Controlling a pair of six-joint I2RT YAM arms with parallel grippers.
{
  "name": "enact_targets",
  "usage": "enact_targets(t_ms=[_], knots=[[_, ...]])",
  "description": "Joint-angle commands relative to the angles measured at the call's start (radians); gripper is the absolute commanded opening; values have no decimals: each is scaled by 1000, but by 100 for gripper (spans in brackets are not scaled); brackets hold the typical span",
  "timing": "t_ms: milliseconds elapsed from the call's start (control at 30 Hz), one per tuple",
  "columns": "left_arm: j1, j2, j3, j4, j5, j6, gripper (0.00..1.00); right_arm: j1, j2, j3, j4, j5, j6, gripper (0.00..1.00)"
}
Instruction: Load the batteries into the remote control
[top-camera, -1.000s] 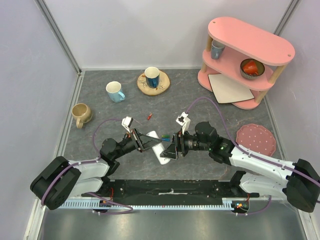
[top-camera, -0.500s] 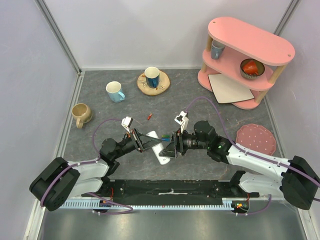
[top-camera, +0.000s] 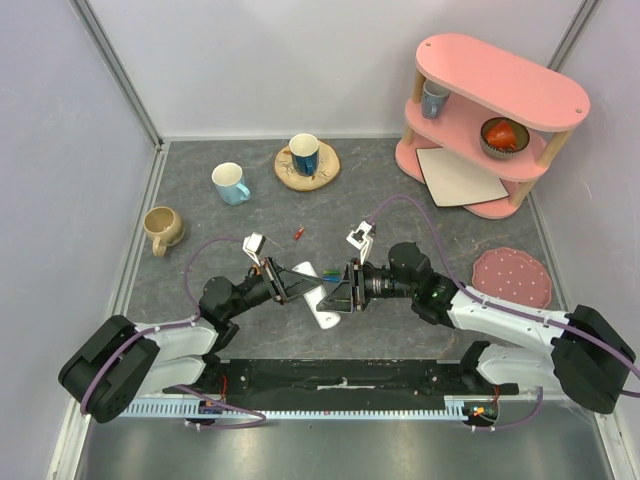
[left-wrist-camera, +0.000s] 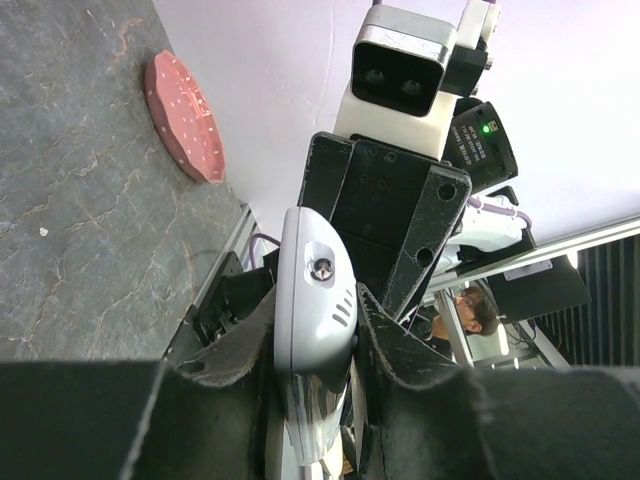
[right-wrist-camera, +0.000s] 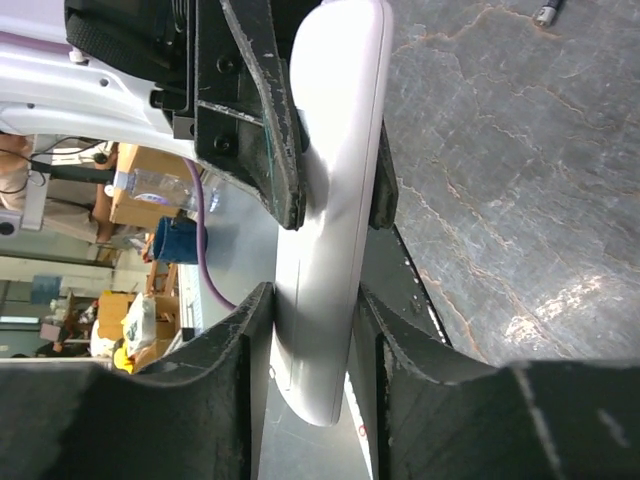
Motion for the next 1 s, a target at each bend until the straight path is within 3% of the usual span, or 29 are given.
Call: enact_targets(t_ms=[0, 100, 233, 367, 467, 500, 600, 700, 733, 800, 833, 867, 900, 933, 967], knots=[[-5, -34, 23, 58, 19, -2, 2, -14, 28, -33, 100, -14, 33, 43], [-5, -45, 26, 38, 18, 10, 2, -12, 34, -49, 163, -37, 71, 54], [-5, -60, 32, 10, 15, 22, 2, -12, 50, -65, 232, -58, 108, 55], [-7, -61, 43, -2, 15, 29, 2, -12, 65, -75, 290, -71, 134, 36], [-7, -61, 47, -24, 13, 36, 2, -14, 65, -79, 309, -81, 144, 15], [-7, -59, 49, -31, 13, 39, 2, -14, 65, -79, 307, -86, 142, 2], [-5, -65, 58, -65, 13, 45, 5, -11, 56, -72, 283, -92, 131, 0], [-5, -79, 70, -109, 1, 58, 26, -12, 10, -42, 164, -78, 54, 0], [-4, -114, 75, -196, -32, 65, 39, -12, -7, -14, 67, -71, 26, 0], [-4, -171, 107, -370, -80, 114, 53, -12, -55, 22, -51, -46, -67, 0], [-4, -244, 121, -525, -135, 142, 57, -14, -70, 52, -138, -28, -88, 0], [-4, -275, 142, -577, -163, 185, 61, -14, -94, 64, -176, -20, -109, 0], [-4, -312, 149, -617, -194, 203, 69, -14, -108, 76, -211, -12, -128, 0], [-4, -342, 156, -662, -250, 219, 92, -14, -119, 93, -272, 12, -158, 0], [-4, -405, 173, -741, -279, 251, 95, -17, -139, 104, -314, 41, -178, 0]])
